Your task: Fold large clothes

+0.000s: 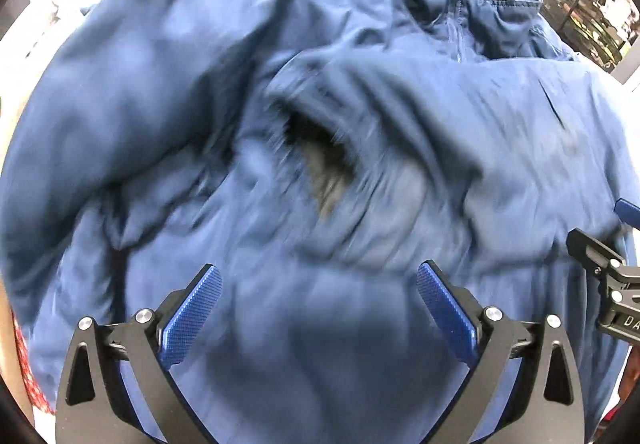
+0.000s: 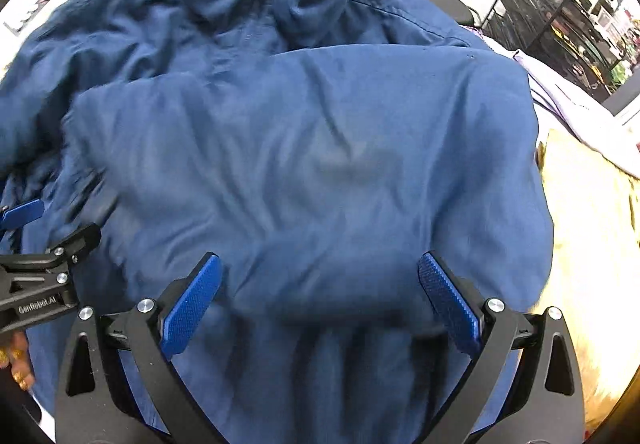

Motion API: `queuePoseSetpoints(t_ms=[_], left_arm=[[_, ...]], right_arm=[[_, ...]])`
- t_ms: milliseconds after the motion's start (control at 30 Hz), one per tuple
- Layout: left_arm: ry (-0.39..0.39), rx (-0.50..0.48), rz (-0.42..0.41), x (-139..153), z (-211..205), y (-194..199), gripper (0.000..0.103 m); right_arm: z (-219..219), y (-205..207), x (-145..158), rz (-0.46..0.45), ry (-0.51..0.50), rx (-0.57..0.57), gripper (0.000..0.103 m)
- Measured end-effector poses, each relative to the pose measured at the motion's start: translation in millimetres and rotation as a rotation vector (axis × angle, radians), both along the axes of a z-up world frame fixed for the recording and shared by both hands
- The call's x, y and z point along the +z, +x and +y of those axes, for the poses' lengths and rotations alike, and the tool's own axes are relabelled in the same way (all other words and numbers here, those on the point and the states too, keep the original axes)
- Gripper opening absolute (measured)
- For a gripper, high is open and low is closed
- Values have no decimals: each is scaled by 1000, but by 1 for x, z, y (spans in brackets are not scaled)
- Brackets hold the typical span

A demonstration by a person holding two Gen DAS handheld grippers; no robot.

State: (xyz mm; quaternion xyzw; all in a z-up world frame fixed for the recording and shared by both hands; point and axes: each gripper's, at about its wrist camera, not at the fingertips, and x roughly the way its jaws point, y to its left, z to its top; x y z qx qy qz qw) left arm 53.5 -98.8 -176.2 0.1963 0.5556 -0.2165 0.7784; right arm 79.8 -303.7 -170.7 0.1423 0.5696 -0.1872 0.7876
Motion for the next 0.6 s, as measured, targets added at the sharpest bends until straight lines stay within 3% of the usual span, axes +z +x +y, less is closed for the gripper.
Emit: queuePoseSetpoints(t_ms=[100, 300, 600], left_arm=[[-2, 30, 7, 2, 36, -22, 96], [8, 99, -8, 11, 106, -63, 96], [-7, 265, -6, 20, 192, -84, 95]], right_arm=[[29, -19, 7, -16, -21, 85, 97], [77, -44, 11, -28, 52, 190, 97], [149, -64, 6, -6, 96, 349, 97]])
